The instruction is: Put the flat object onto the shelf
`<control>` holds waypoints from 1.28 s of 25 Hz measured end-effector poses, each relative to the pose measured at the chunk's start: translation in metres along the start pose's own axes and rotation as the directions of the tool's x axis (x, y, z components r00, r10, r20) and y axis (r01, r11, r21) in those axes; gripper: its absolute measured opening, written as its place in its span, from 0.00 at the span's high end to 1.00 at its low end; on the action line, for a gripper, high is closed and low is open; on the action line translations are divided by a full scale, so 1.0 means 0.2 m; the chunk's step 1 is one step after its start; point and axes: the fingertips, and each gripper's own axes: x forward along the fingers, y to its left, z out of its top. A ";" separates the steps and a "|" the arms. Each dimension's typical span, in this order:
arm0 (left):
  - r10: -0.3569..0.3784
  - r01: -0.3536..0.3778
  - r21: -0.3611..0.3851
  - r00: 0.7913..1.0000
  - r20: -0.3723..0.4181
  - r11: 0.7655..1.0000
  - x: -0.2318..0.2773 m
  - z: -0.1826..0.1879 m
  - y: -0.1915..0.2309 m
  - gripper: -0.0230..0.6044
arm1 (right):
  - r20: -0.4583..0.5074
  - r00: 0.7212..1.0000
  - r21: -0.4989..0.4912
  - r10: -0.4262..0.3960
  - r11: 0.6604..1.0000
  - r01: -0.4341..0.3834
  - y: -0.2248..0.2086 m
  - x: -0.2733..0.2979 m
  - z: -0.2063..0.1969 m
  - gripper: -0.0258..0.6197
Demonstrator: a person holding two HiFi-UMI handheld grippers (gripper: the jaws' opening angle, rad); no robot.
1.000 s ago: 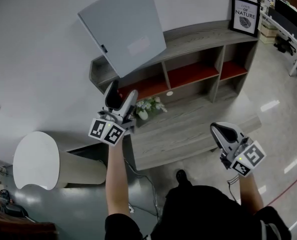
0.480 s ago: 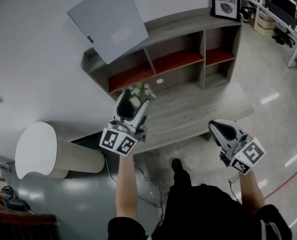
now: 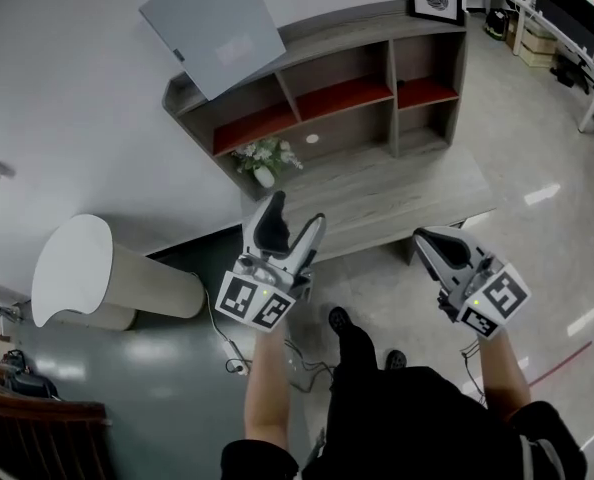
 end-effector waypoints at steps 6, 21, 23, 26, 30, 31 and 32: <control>0.004 -0.004 0.003 1.000 -0.009 1.000 -0.08 0.02 -0.21 0.51 | 0.015 1.000 0.000 0.009 1.000 -0.009 0.02 -0.05 0.03 0.94; 0.014 -0.010 0.046 0.996 -0.092 0.999 -0.27 -0.08 -0.44 0.82 | 0.001 1.000 -0.016 0.029 0.999 -0.029 0.24 -0.06 0.01 0.94; 0.018 -0.011 0.061 0.994 -0.108 0.998 -0.29 -0.10 -0.47 0.86 | -0.007 1.000 -0.013 0.029 1.000 -0.029 0.26 -0.08 -0.01 0.94; 0.016 -0.010 0.050 0.993 -0.120 0.999 -0.32 -0.12 -0.51 0.90 | -0.009 1.000 -0.014 0.024 1.000 -0.024 0.29 -0.10 -0.03 0.94; 0.014 -0.007 0.049 0.989 -0.146 0.999 -0.35 -0.15 -0.56 0.93 | -0.005 1.000 -0.018 0.018 1.000 -0.018 0.33 -0.12 -0.03 0.94; 0.013 -0.005 0.050 0.989 -0.151 0.999 -0.35 -0.16 -0.57 0.94 | -0.003 1.000 -0.018 0.016 1.000 -0.016 0.33 -0.12 -0.03 0.94; 0.012 -0.004 0.050 0.988 -0.154 0.999 -0.36 -0.16 -0.58 0.94 | -0.002 1.000 -0.019 0.014 1.000 -0.014 0.34 -0.13 -0.04 0.94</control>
